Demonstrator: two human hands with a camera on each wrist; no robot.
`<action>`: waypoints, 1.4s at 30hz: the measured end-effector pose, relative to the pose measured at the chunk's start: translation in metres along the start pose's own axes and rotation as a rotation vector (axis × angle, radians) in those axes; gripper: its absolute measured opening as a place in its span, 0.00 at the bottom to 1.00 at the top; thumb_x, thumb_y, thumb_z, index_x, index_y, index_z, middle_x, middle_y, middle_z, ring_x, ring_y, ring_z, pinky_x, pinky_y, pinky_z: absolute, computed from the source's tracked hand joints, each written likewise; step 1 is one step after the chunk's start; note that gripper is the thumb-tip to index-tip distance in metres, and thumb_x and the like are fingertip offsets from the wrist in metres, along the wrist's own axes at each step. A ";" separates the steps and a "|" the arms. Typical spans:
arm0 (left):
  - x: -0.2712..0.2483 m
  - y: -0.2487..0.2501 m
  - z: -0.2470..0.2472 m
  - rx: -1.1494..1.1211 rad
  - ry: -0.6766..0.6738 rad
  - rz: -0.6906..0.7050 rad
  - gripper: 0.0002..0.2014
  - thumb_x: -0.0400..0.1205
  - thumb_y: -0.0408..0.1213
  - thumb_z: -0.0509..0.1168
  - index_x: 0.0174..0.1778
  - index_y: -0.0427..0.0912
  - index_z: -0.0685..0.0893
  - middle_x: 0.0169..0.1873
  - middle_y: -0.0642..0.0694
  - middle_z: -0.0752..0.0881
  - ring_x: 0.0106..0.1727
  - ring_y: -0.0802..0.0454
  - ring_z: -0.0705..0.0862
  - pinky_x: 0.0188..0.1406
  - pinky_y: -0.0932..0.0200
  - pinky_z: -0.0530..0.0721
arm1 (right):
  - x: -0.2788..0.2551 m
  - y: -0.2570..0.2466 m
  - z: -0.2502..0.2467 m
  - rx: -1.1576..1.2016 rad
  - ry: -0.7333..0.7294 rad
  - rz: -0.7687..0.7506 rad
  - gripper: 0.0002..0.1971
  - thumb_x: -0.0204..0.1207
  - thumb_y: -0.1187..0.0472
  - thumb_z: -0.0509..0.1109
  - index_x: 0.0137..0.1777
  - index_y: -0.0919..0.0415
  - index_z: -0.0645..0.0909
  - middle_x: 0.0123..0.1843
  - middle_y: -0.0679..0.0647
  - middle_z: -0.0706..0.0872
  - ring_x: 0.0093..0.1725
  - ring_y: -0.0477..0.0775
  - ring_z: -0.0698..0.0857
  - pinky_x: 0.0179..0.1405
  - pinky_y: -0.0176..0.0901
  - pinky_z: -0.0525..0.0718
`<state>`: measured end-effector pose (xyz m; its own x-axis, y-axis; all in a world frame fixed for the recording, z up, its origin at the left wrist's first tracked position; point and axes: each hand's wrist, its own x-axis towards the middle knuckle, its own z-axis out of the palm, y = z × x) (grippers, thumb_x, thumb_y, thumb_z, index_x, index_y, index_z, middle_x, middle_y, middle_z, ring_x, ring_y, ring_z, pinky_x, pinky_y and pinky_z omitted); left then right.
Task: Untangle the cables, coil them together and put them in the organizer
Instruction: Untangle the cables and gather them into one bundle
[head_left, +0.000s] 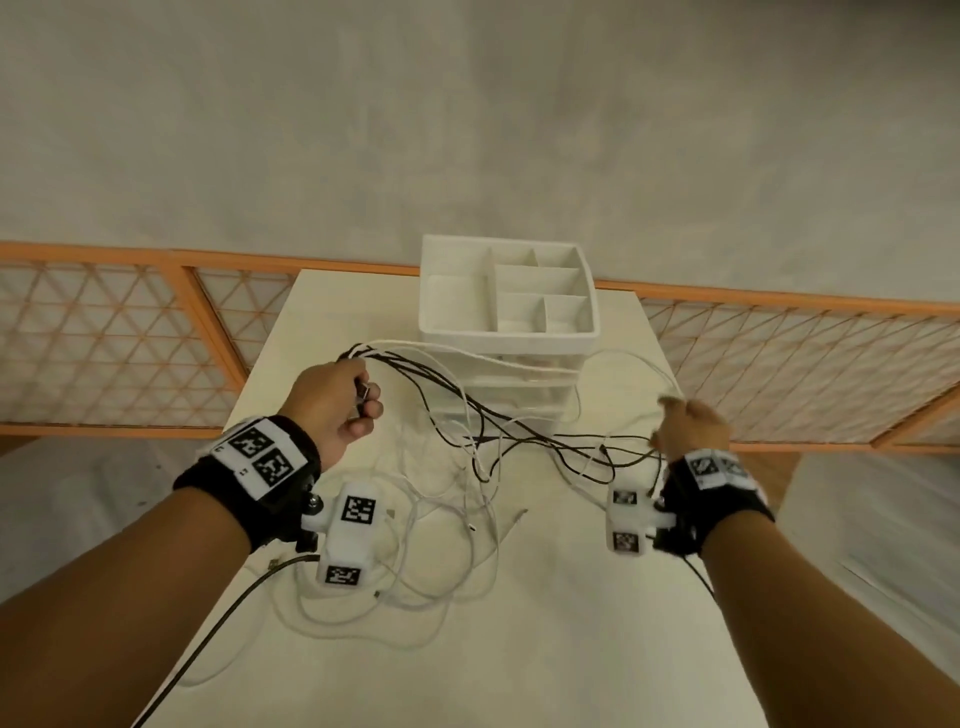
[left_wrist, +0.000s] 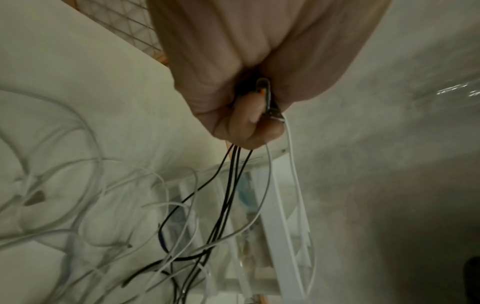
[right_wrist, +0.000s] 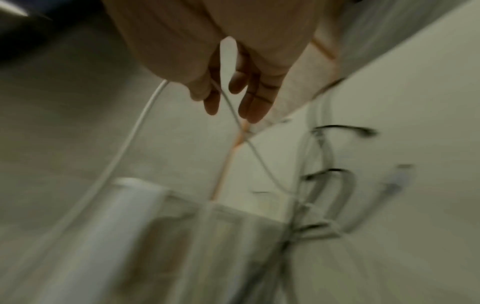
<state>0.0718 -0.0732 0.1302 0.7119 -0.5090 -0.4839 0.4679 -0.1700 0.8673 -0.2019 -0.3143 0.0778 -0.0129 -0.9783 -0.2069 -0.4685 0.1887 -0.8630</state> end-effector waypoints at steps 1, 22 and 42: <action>-0.001 0.003 0.001 -0.034 -0.016 0.014 0.12 0.86 0.33 0.56 0.35 0.43 0.71 0.28 0.44 0.74 0.21 0.51 0.71 0.13 0.68 0.60 | -0.001 0.026 0.003 -0.066 -0.058 0.107 0.21 0.86 0.45 0.59 0.52 0.62 0.85 0.45 0.62 0.88 0.40 0.62 0.89 0.46 0.58 0.89; 0.001 0.001 0.012 -0.038 0.066 0.085 0.12 0.87 0.35 0.54 0.36 0.44 0.70 0.28 0.45 0.74 0.17 0.53 0.72 0.14 0.67 0.63 | -0.042 -0.074 -0.006 0.176 0.291 -0.910 0.21 0.91 0.51 0.49 0.77 0.63 0.64 0.72 0.58 0.70 0.66 0.61 0.79 0.69 0.55 0.79; -0.015 0.006 0.018 0.056 0.049 0.164 0.11 0.87 0.35 0.55 0.38 0.43 0.71 0.32 0.43 0.82 0.23 0.51 0.74 0.15 0.65 0.68 | -0.019 -0.039 -0.015 -0.432 0.179 -0.783 0.26 0.75 0.53 0.70 0.75 0.50 0.74 0.73 0.54 0.78 0.74 0.61 0.77 0.70 0.68 0.73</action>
<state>0.0545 -0.0820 0.1442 0.8017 -0.4922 -0.3393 0.3145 -0.1354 0.9396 -0.1965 -0.3048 0.1220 0.3283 -0.8190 0.4706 -0.6908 -0.5480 -0.4717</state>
